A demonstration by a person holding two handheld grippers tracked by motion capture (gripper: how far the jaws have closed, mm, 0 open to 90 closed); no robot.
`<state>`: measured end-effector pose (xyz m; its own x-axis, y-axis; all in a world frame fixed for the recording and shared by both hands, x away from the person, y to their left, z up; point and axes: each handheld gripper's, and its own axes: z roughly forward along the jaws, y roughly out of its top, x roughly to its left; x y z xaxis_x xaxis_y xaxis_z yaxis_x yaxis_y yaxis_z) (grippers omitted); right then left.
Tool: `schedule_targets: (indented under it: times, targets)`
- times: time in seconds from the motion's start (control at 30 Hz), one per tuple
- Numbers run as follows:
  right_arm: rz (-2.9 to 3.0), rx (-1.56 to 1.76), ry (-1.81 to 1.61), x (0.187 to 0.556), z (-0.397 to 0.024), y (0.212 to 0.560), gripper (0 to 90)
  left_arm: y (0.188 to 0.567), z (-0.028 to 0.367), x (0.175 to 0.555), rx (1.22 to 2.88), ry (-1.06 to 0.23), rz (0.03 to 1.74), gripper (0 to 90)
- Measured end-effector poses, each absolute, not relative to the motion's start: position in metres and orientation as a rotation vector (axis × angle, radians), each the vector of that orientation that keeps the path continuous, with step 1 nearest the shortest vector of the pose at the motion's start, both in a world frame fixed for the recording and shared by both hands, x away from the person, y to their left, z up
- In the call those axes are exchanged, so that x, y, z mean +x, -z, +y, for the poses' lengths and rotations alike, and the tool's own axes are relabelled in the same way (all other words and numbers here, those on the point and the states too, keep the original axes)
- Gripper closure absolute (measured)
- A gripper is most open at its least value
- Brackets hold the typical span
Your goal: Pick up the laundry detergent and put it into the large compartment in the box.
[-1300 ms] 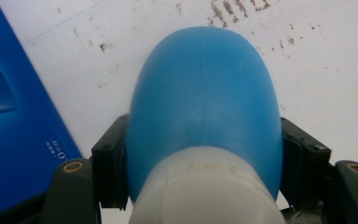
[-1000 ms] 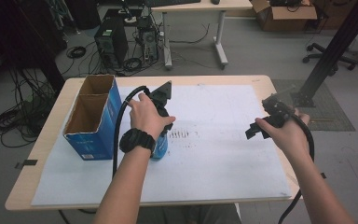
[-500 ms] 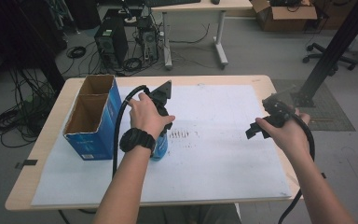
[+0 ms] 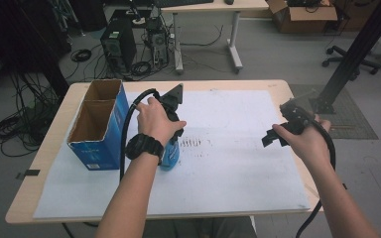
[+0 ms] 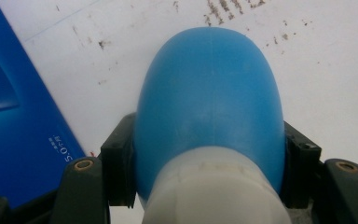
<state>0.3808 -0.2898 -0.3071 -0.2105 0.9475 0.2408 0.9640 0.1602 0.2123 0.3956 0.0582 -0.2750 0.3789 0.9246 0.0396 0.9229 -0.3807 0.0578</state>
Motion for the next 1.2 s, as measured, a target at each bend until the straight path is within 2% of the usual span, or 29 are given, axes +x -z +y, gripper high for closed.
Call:
schedule_targets:
  times: [0.57, 1.2]
  targets:
    - [-2.366, -1.936, 0.500, 0.382, -0.280, 0.298, 6.9, 0.216, 0.069, 0.396, 2.563, -0.116, 1.699, 37.3]
    - [-2.364, -1.931, 0.501, 0.388, -0.274, 0.293, 6.9, 0.144, 0.092, 0.402, 2.480, -0.160, 1.736, 37.4]
